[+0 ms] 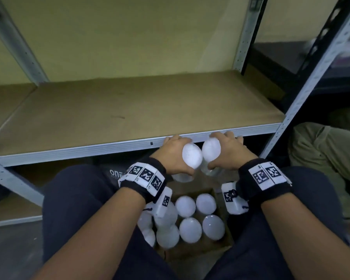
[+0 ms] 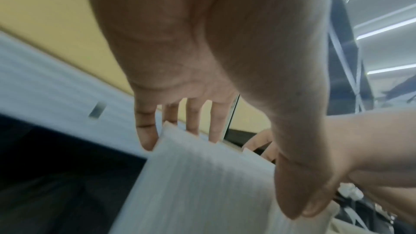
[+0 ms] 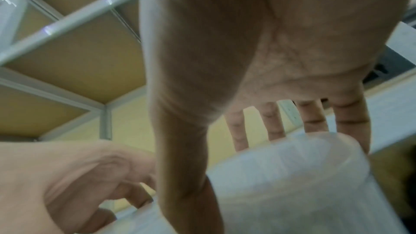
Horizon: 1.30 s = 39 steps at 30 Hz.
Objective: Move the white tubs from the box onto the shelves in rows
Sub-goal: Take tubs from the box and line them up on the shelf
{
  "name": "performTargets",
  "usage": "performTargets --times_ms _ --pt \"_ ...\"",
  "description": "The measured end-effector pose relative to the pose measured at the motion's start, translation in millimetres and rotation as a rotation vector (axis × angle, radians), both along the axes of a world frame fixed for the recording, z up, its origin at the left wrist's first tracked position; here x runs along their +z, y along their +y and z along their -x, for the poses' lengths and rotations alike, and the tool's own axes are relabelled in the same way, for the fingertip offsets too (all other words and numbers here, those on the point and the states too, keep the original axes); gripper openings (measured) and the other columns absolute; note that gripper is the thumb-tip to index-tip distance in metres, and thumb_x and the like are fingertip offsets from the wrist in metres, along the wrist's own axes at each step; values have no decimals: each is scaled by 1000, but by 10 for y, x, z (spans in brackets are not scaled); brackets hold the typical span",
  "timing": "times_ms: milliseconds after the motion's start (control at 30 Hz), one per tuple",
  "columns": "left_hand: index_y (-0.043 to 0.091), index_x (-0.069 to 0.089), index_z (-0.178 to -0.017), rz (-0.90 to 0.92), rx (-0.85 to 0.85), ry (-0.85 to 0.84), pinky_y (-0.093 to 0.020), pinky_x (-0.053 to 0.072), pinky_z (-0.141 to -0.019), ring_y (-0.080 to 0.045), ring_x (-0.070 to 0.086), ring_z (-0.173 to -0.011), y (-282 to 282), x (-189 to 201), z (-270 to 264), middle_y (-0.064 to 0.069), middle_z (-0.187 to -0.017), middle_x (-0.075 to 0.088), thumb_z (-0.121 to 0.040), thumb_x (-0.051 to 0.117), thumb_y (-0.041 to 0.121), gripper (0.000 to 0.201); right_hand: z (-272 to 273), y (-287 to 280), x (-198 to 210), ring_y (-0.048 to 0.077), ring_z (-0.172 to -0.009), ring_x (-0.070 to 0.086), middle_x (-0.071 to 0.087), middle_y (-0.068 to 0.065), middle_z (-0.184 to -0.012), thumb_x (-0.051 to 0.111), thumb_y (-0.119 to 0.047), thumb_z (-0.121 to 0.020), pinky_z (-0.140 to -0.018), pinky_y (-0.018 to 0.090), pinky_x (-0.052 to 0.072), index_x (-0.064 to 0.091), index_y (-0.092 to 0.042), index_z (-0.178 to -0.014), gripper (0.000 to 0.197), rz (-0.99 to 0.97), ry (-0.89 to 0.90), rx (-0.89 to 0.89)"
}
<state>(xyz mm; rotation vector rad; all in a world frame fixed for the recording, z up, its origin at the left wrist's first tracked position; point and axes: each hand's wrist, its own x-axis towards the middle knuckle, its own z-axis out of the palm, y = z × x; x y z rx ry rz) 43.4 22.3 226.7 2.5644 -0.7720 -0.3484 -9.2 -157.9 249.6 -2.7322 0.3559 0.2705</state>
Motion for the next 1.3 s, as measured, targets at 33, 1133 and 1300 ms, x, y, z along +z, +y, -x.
performTargets --times_ms 33,1133,1300 --pt "27 47 -131 21 -1 -29 -40 41 -102 -25 42 -122 27 122 11 -2 -129 47 -52 79 46 87 10 -4 111 34 -125 31 36 3 -133 80 -36 -58 -102 46 37 35 -33 -136 90 -3 -30 11" --pt "23 43 -140 77 166 -111 -34 28 -112 -22 31 -139 116 795 -646 0 -152 33 -74 72 44 75 -828 10 551 26 -124 38 44 -6 -138 72 -38 -73 -103 34 32 53 -27 -130 61 -55 -328 47" --pt "26 40 -141 46 144 -137 -40 26 -115 -22 25 -141 135 845 -575 0 -153 27 -78 68 48 73 -757 15 581 24 -132 28 40 -8 -141 69 -43 -76 -108 37 28 49 -31 -132 60 -20 -312 71"
